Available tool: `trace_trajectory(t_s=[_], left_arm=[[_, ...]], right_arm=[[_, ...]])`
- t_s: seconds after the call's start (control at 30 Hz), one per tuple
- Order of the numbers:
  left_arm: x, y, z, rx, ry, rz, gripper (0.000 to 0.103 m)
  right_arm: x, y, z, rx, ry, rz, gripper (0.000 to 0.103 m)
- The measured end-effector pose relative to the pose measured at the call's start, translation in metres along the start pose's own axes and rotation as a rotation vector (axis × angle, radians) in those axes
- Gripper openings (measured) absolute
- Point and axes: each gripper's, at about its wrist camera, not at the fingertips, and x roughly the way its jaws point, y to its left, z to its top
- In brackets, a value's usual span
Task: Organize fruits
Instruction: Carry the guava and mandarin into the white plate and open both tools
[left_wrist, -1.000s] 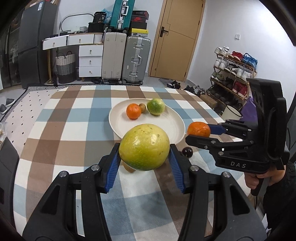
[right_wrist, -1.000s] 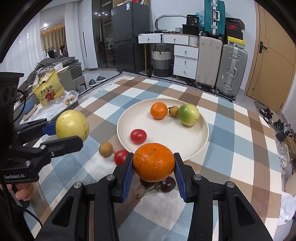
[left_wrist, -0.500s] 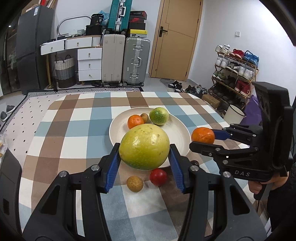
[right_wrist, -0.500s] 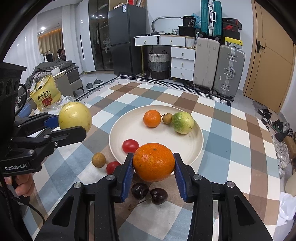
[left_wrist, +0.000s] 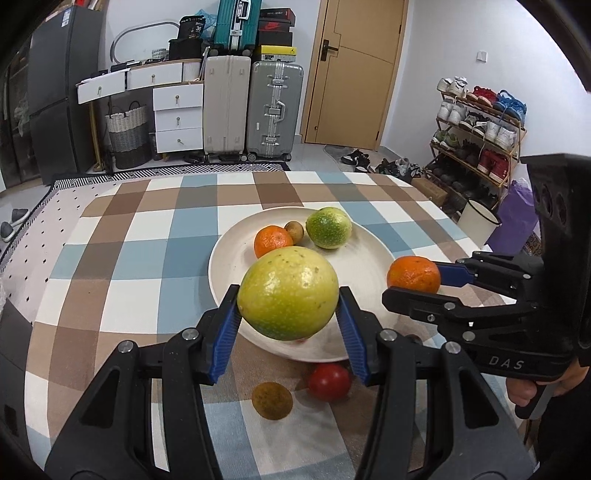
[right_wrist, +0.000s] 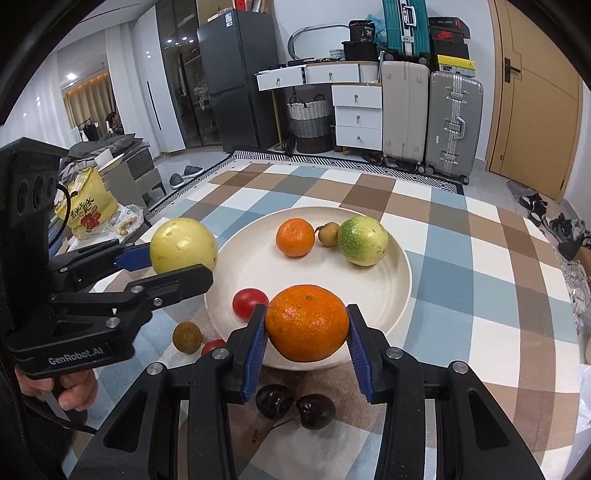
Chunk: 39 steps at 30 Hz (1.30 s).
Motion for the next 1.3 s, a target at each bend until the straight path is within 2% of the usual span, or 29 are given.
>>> trace_trajectory(t_s=[0.3, 0.57, 0.83, 1.07, 1.1, 1.23, 1.3], left_arm=[[0.031, 0.008, -0.005, 0.003, 0.035, 0.013, 0.048], [0.04, 0.006, -0.007, 0.011, 0.035, 0.032, 0.048], [0.047, 0.01, -0.006, -0.013, 0.041, 0.036, 0.049], [0.05, 0.013, -0.006, -0.03, 0.043, 0.068, 0.049], [0.049, 0.014, -0.005, -0.03, 0.04, 0.071, 0.049], [0.041, 0.015, -0.004, -0.03, 0.028, 0.05, 0.057], [0.037, 0.015, -0.004, -0.026, 0.025, 0.061, 0.068]], right_arm=[[0.029, -0.009, -0.009, 0.018, 0.045, -0.022, 0.042], [0.035, -0.008, -0.013, 0.009, 0.024, -0.014, 0.043], [0.013, -0.011, -0.015, 0.001, -0.033, -0.05, 0.052], [0.008, -0.012, -0.017, -0.011, -0.041, -0.064, 0.059], [0.008, -0.012, -0.018, -0.012, -0.039, -0.064, 0.063], [0.008, -0.012, -0.021, -0.016, -0.031, -0.067, 0.068], [0.005, -0.012, -0.022, -0.019, -0.033, -0.076, 0.074]])
